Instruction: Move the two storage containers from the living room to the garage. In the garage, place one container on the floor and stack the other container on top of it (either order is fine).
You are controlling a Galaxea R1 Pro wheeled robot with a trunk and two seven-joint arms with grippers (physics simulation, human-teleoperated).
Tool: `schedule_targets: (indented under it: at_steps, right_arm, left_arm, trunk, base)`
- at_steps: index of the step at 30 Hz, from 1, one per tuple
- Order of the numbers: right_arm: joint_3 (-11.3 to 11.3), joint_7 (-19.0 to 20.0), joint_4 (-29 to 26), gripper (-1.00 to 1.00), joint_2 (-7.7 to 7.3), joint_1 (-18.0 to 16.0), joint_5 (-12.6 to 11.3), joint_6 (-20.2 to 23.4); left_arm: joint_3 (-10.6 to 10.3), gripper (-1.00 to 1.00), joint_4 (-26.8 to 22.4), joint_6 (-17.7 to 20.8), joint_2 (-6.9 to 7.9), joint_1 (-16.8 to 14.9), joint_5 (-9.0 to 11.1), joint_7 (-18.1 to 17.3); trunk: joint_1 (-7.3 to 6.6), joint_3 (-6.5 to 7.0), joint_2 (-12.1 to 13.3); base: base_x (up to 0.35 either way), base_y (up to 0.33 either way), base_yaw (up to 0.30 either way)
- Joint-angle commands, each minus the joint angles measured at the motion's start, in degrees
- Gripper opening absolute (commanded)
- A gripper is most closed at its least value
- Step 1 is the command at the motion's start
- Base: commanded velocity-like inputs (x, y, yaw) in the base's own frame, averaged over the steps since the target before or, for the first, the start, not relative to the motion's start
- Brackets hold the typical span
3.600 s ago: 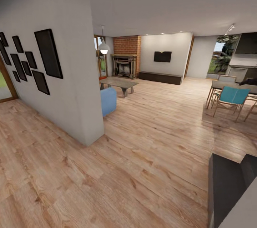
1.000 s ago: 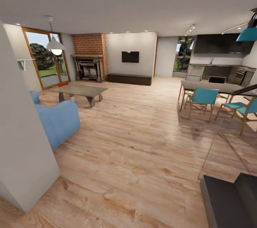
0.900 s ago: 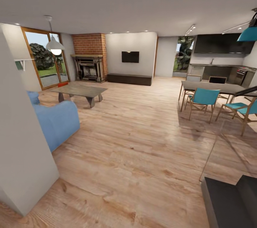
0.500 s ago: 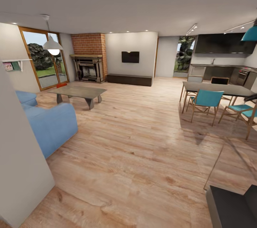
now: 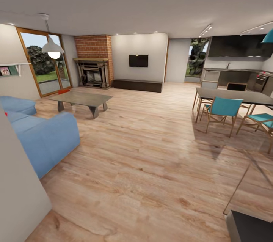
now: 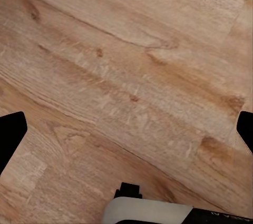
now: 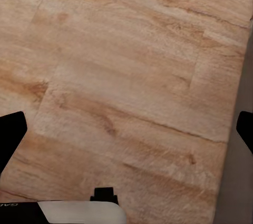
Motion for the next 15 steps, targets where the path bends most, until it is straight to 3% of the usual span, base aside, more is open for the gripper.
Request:
schedule_targets:
  at_steps: [1, 15]
  right_arm:
    - [0.1, -0.3, 0.1, 1.00, 0.00, -0.1, 0.2, -0.2]
    - [0.1, -0.2, 0.1, 1.00, -0.08, -0.1, 0.3, -0.2]
  left_arm:
    - [0.2, 1.00, 0.1, -0.2, 0.00, -0.1, -0.1, 0.1]
    - [0.2, 1.00, 0.1, -0.2, 0.04, -0.1, -0.1, 0.1]
  trunk:
    - [0.06, -0.12, -0.1]
    - [0.06, -0.12, -0.1]
  base:
    - [0.326, 0.000, 0.000]
    - [0.326, 0.000, 0.000]
